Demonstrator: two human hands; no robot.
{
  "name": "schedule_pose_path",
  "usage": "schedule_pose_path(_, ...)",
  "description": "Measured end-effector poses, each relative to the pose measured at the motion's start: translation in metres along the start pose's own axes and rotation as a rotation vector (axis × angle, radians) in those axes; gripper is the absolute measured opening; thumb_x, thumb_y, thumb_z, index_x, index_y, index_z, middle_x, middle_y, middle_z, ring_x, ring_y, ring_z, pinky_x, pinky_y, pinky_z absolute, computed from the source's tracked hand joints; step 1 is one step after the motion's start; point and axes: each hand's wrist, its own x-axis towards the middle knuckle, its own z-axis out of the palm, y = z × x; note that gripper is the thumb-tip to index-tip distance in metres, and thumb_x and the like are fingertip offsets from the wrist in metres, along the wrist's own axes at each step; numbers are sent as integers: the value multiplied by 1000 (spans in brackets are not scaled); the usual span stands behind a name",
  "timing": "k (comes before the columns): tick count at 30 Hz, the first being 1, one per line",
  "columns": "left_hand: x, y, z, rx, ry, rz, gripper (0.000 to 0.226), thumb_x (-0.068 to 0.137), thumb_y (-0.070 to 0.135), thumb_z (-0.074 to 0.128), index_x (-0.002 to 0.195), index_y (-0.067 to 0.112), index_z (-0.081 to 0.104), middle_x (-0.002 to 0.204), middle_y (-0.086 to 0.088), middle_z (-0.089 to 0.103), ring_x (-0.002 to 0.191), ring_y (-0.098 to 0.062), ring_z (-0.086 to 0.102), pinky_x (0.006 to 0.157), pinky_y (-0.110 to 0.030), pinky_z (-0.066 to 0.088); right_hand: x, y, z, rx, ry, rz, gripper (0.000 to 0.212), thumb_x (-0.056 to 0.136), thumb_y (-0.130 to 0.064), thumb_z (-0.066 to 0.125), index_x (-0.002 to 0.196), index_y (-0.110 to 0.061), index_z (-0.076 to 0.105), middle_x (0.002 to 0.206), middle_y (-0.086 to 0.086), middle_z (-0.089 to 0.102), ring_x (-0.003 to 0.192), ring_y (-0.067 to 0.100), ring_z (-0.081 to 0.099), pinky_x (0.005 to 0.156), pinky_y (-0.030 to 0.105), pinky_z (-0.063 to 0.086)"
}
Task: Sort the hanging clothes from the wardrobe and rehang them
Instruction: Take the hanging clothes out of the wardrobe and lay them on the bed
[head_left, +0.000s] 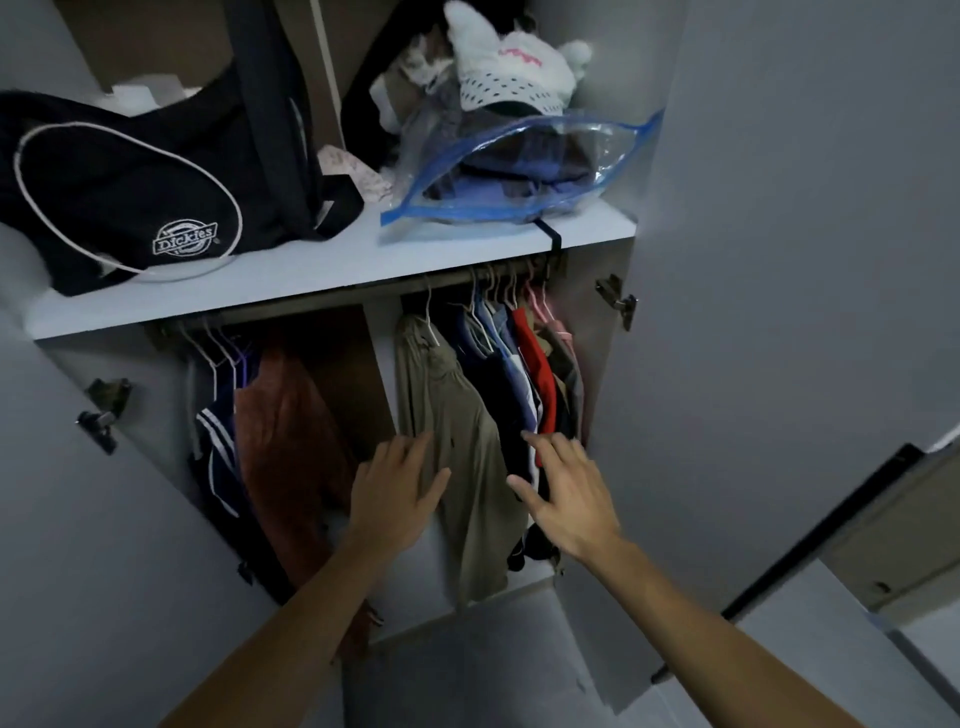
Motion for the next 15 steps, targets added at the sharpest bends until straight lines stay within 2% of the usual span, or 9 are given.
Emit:
schedule_pose_path(6, 46, -10, 20, 14, 23, -76, 72, 100, 69, 27, 153, 23, 46, 128, -3, 59, 115, -26, 56, 83, -43, 53, 73, 24, 18, 44, -42, -65, 70, 100, -67, 37, 155, -24, 42, 140, -5, 52, 128, 20, 48, 103, 43, 47)
schedule_pose_path(9, 66, -17, 24, -3, 21, -122, 74, 100, 71, 27, 154, 24, 43, 131, -3, 58, 117, -26, 54, 87, -44, 53, 102, 28, 24, 49, -60, -82, 69, 100, -63, 41, 155, -22, 43, 141, -1, 53, 131, 22, 47, 105, 44, 45)
schedule_pose_path(13, 88, -24, 29, -25, -1, -176, 82, 96, 75, 25, 156, 22, 41, 137, -5, 56, 122, -28, 53, 93, -47, 52, 133, 28, 37, 40, -72, -112, 72, 98, -65, 36, 153, -21, 46, 138, -1, 56, 128, 23, 49, 103, 43, 46)
schedule_pose_path(15, 100, -25, 34, -39, -32, -207, 86, 93, 77, 22, 157, 23, 40, 143, -5, 54, 127, -27, 51, 97, -46, 50, 146, 28, 49, 41, -66, -113, 67, 99, -62, 43, 152, -20, 48, 136, 0, 57, 128, 24, 49, 100, 45, 48)
